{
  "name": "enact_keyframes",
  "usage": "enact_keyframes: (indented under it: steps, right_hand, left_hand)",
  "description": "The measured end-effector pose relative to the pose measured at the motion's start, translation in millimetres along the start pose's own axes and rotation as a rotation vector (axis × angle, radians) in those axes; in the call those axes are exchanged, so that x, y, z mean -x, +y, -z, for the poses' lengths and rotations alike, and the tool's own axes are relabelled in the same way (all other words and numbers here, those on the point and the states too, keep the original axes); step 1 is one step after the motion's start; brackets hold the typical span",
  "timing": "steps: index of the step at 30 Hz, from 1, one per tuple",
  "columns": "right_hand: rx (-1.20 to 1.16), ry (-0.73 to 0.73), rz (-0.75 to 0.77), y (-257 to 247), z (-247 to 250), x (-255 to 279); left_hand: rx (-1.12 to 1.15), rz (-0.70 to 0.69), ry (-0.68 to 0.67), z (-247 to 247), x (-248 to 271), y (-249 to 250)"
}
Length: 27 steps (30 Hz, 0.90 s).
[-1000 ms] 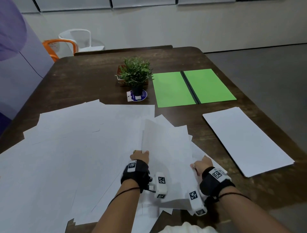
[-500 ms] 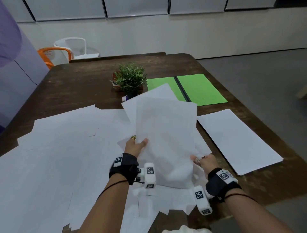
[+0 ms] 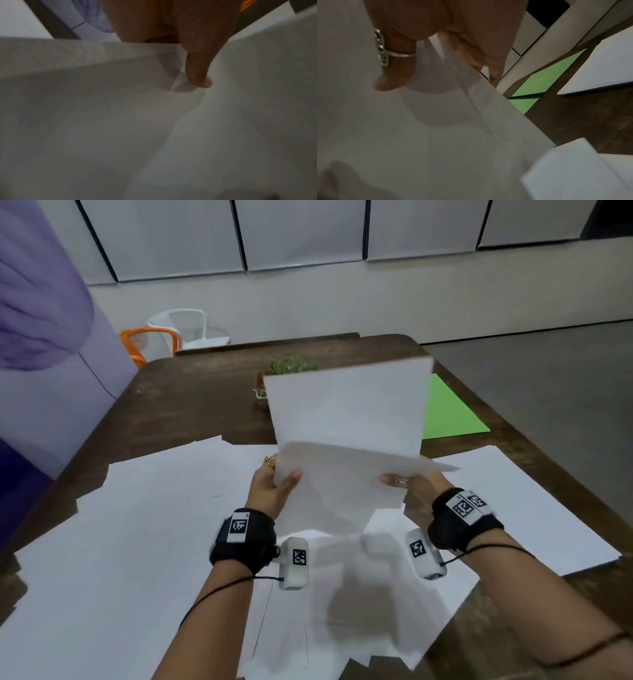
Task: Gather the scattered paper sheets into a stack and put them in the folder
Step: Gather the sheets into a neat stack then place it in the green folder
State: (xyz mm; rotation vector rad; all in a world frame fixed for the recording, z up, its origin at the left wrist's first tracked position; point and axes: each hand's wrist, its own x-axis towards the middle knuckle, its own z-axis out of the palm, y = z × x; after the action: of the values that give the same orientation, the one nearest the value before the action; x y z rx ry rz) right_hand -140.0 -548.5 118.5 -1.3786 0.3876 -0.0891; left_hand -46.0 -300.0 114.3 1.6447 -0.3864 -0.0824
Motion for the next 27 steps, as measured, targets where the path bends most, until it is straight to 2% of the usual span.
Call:
enact_keyframes:
  steps: [3, 5, 9, 12, 14, 16, 18, 23, 27]
  right_hand:
    - [0.022, 0.056, 0.055, -1.7, -8.1, -3.6]
    - [0.029, 0.119, 0.102, 0.3, -11.9, -5.4]
    - [0.041, 0.259, 0.298, -8.8, -24.1, -7.4]
    - [0.075, 0.250, 0.417, -18.1, -29.9, -6.3]
    - [0.130, 0.176, 0.420, -14.4, -27.8, -3.0]
    - [0.243, 0.126, 0.368, -3.7, -24.5, 2.9]
    - [0.345, 0.151, 0.341, 6.5, -24.2, 9.3]
    - [0.302, 0.277, 0.375, 3.4, -27.8, 7.1]
    - [0.250, 0.311, 0.293, 15.5, -16.6, 4.6]
  left_hand:
    - [-0.050, -0.038, 0.016, -0.4, -2.0, 2.0]
    - [-0.114, -0.092, 0.074, -2.8, -3.5, 4.1]
    - [-0.188, -0.279, 0.213, -7.2, -5.2, 10.3]
    - [-0.260, -0.346, 0.332, -13.6, -7.4, 18.6]
    - [-0.308, -0.371, 0.366, -21.1, -7.0, 22.3]
    - [-0.310, -0.344, 0.357, -29.8, -3.1, 18.9]
    - [-0.298, -0.289, 0.343, -37.9, 0.9, 12.0]
    - [-0.222, -0.302, 0.308, -51.2, -1.9, 9.2]
    - [-0.166, -0.167, 0.219, -50.3, 1.3, -12.0]
